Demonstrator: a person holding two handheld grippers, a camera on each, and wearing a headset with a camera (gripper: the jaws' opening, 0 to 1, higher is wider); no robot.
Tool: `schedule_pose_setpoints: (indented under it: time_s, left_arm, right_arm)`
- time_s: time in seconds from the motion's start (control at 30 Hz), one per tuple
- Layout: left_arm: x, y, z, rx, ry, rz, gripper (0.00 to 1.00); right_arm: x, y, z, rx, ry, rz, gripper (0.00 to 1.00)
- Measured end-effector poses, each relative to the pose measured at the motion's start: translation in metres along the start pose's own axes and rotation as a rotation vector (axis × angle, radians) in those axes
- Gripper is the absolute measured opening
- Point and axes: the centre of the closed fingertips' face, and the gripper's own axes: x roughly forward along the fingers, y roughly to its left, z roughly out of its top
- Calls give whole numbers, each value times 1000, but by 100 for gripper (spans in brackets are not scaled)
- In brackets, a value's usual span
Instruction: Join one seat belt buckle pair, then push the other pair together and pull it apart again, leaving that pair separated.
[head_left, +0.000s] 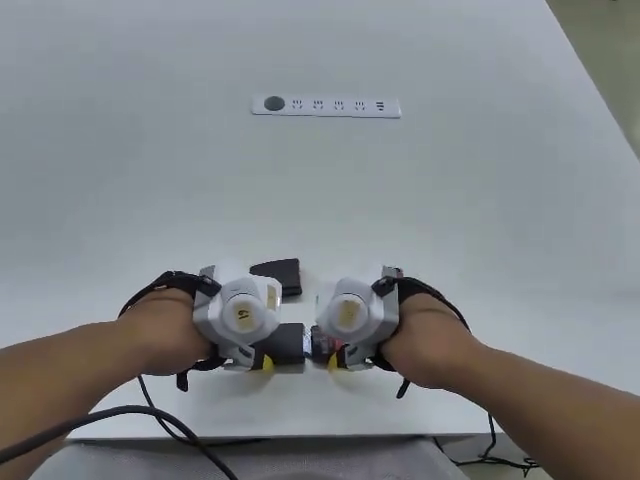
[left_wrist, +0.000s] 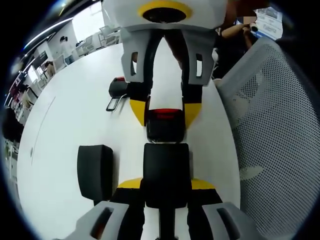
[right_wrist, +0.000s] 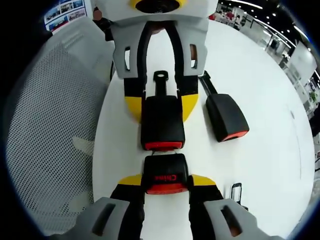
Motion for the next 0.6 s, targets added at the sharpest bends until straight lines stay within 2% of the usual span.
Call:
schedule_pose_setpoints:
  time_s: [0.1,0.2,0.27,0.3,0.4,0.53,0.6]
  left_arm:
    - [1,0,0,-10,-2,5,32]
    - [2,2,-1,-16,-3,8,32]
    - [2,1,-1,-36,-7,10,32]
    - [2,2,-1,-27,-6,10,32]
    - [1,4,-4,-57,-30,9,32]
    - [1,4,-3,-44,-23,9,32]
    - [0,3,-4,-49,-36,11,32]
  right_arm:
    - [-6,2,3,-13,-6,-1,29]
    - [-2,1,2,-22,-5,15,29]
    - [-5,1,1,-35,-20,11,30]
    - [-7,2,0,-35,-32,7,29]
    - [-8,4,2,26,-65,14,29]
    - [-10,5,3,10,-62,11,29]
    - [-10,5,3,9,-71,10,30]
